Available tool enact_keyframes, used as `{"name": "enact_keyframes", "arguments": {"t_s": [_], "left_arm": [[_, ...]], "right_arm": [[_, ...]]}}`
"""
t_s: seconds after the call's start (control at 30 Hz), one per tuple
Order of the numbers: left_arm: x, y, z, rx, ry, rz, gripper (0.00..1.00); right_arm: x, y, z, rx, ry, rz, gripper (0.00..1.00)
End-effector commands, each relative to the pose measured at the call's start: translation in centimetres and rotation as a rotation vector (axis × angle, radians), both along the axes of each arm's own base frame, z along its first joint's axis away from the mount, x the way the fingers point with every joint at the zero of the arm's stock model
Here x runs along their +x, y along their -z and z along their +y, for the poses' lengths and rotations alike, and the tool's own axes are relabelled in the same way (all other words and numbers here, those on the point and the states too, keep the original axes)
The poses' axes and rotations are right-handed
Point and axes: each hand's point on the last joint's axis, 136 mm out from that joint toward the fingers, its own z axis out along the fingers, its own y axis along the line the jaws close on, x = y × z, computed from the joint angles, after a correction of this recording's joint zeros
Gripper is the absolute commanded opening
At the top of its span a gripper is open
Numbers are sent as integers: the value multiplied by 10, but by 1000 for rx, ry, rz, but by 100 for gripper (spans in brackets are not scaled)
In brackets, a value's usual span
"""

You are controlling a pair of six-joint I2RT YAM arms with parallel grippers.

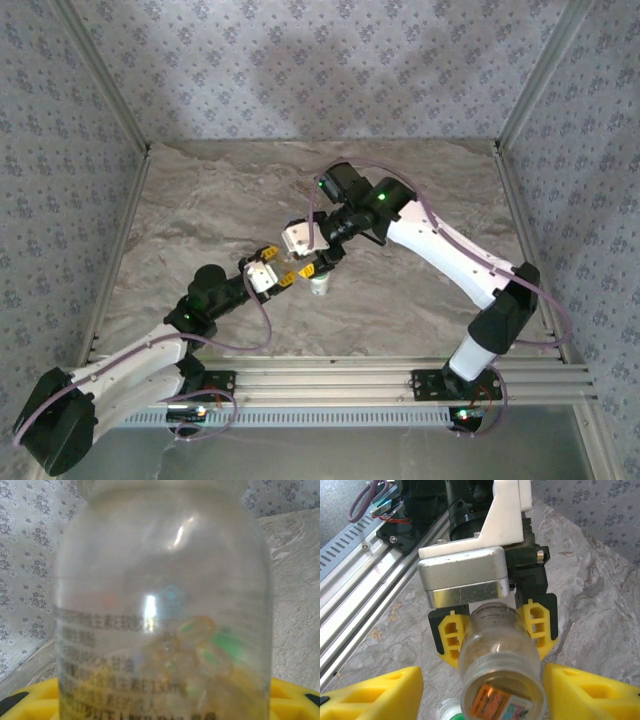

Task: Sort the pills into containers

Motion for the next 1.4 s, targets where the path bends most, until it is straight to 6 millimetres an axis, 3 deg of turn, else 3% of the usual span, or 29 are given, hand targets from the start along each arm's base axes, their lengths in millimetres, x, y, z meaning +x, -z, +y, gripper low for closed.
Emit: {"name": "enact_keyframes", "arguments": {"t_s": [0.0,0.17,0.37,0.7,0.87,1.0,1.37], "left_arm": [[-1,-25,-6,-39,32,-53,13],[-2,-26,-5,-41,28,-53,13],[-5,-31,-3,-62,28,-70,13],[-7,-33,-4,-72,41,-66,13],[-8,-31,-5,-71,47,-62,13],[-7,-31,-5,-71,48,-60,13],[-6,-28,-8,-61,58,-46,13]], "right_arm": [[-2,1,0,-44,-12,7,59],[-7,2,-2,-86,-9,77,40],[-3,19,-7,-105,31,73,43],[-3,23,-12,-92,48,68,50],[-1,19,-14,-79,51,64,52],[-3,13,-12,-54,44,70,47],[-1,5,-7,-31,52,25,53]]}}
